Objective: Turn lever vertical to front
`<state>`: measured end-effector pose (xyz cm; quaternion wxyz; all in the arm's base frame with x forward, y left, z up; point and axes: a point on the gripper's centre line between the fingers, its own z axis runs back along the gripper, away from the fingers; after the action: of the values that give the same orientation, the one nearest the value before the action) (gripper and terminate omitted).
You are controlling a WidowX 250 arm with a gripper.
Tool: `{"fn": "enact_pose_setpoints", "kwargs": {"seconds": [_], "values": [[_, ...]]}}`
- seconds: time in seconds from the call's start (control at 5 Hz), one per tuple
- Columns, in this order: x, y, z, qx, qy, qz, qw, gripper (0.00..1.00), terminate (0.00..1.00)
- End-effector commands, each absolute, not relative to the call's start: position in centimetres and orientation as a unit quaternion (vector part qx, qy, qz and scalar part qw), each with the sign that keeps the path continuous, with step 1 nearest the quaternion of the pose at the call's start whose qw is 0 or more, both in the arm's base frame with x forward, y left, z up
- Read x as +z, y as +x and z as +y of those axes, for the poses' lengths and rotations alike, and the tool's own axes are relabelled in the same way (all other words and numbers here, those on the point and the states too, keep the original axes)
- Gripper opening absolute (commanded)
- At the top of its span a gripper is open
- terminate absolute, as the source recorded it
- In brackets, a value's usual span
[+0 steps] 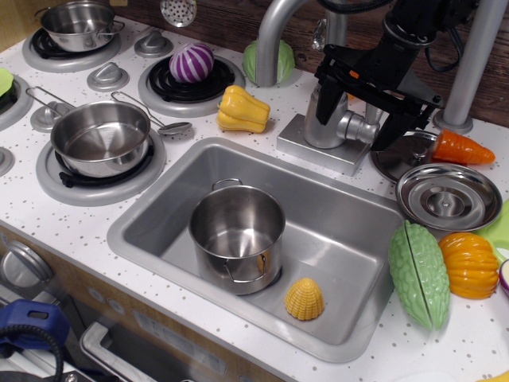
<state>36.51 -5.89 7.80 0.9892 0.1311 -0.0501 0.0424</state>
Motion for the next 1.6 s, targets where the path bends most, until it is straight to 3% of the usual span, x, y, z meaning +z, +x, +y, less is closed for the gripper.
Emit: {"fn": "enact_pose_setpoints", "kwargs": {"seconds": [0.0,0.6,1.4], "values": [[7.8,36.5,-5.9,0.042,0.131,-0.050,0.989,1.00,0.00],[10.3,39.8,-7.8,0.045,0.164,-0.154,0.973,1.00,0.00],[10.7,43.0,-6.7,0.019,0.158,-0.174,0.972,1.00,0.00]]}}
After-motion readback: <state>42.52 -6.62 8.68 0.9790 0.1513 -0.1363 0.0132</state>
